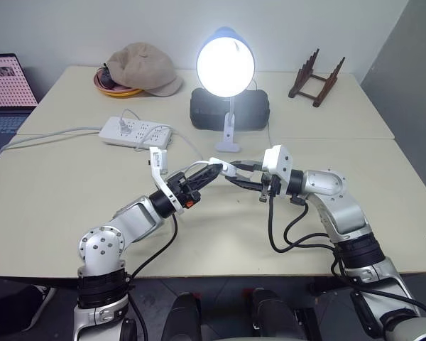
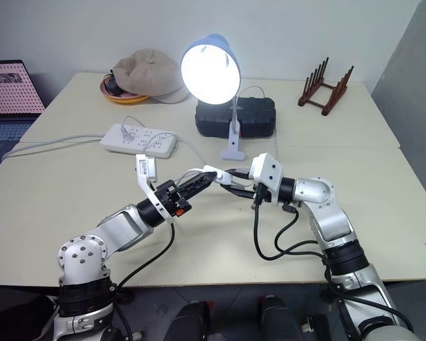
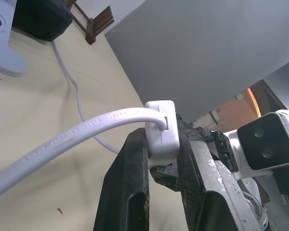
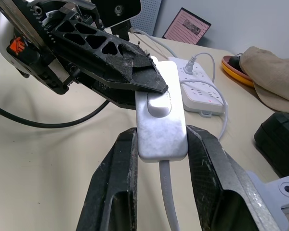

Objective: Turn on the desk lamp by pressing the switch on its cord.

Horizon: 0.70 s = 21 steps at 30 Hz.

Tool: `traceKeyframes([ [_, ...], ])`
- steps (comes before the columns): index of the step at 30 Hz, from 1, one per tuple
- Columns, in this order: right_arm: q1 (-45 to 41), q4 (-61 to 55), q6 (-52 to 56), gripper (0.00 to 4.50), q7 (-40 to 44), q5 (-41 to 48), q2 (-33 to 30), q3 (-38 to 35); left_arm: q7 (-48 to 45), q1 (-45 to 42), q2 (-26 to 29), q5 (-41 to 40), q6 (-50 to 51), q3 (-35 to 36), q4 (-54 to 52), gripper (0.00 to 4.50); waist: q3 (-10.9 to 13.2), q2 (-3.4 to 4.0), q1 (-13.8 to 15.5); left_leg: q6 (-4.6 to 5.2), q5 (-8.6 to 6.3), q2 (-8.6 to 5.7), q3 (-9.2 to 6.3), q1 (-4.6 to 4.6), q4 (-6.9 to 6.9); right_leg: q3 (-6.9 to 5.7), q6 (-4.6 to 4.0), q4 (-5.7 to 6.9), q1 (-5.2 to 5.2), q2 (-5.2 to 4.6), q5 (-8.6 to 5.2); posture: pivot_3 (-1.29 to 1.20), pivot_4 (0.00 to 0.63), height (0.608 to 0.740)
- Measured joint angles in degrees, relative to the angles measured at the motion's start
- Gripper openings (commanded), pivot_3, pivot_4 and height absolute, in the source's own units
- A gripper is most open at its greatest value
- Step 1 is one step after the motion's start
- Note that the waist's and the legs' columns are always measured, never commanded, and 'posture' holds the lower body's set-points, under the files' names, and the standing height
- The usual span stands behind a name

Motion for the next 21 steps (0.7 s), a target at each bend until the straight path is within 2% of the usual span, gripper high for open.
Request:
traceKeyframes([
  [7, -1.31, 3.51, -1.39, 1.07, -0.04, -0.28, 0.33, 0.24, 0.03, 0.83, 2.70, -1.14, 0.50, 0.32, -0.86, 2.82, 0.00, 0.00, -0.10, 0.00, 0.00, 0.00, 0.00, 0.00, -0.03, 0.00, -0.02, 0.00, -0.02, 0.00, -0.01, 0.00, 0.150, 0.740],
  [9, -4.01, 8.12, -2.48, 1.07, -0.19, -1.31, 0.69, 0.64, -0.36, 2.97, 6.60, -2.41, 1.75, 0.75, -3.22, 3.23, 0.02, -0.02, -0.71, 0.00, 0.00, 0.02, 0.04, 0.01, -0.09, 0.04, -0.03, 0.00, -0.06, 0.00, -0.01, 0.00, 0.150, 0.740],
  [11, -6.93, 14.42, -4.14, 1.07, -0.50, -2.57, 0.22, 0.56, -2.42, 5.20, 13.68, -2.40, 3.09, 2.13, -6.29, 3.67, 0.03, -0.03, -0.94, 0.00, 0.00, 0.03, 0.02, 0.03, -0.17, 0.03, -0.21, 0.00, -0.10, 0.02, -0.11, 0.00, 0.150, 0.740],
  [14, -8.58, 20.46, -5.88, 1.07, -0.55, -4.22, 0.53, 1.08, -5.21, 5.74, 19.32, -1.54, 2.85, 4.35, -9.06, 4.08, 0.03, -0.04, -0.72, 0.00, 0.00, 0.02, 0.02, 0.02, -0.26, 0.00, -0.38, -0.07, -0.10, 0.01, -0.22, 0.00, 0.150, 0.740],
  [16, -11.24, 27.25, -8.01, 1.07, -0.58, -6.36, 1.05, 2.16, -9.09, 6.28, 26.51, 1.28, 2.69, 4.54, -11.46, 4.45, 0.06, -0.08, -0.84, -0.01, 0.00, 0.01, 0.06, -0.03, -0.30, 0.02, -0.38, -0.18, -0.13, 0.00, -0.22, 0.00, 0.150, 0.740],
  [17, -11.71, 28.87, -8.66, 1.07, -0.65, -6.76, 1.02, 2.23, -9.97, 6.28, 27.87, 2.02, 2.57, 5.15, -11.94, 4.48, 0.06, -0.07, -0.81, -0.01, 0.00, -0.01, 0.07, -0.02, -0.35, 0.03, -0.39, -0.21, -0.13, -0.03, -0.22, 0.00, 0.150, 0.740],
  [21, -16.05, 40.79, -10.58, 1.07, -0.72, -11.49, 1.71, 4.93, -18.38, 6.47, 39.20, 12.97, -3.05, 5.02, -13.65, 4.48, 0.08, -0.05, -0.90, -0.01, -0.01, 0.00, 0.14, -0.02, -0.47, 0.05, -0.42, -0.27, -0.20, -0.03, -0.24, 0.00, 0.150, 0.740],
])
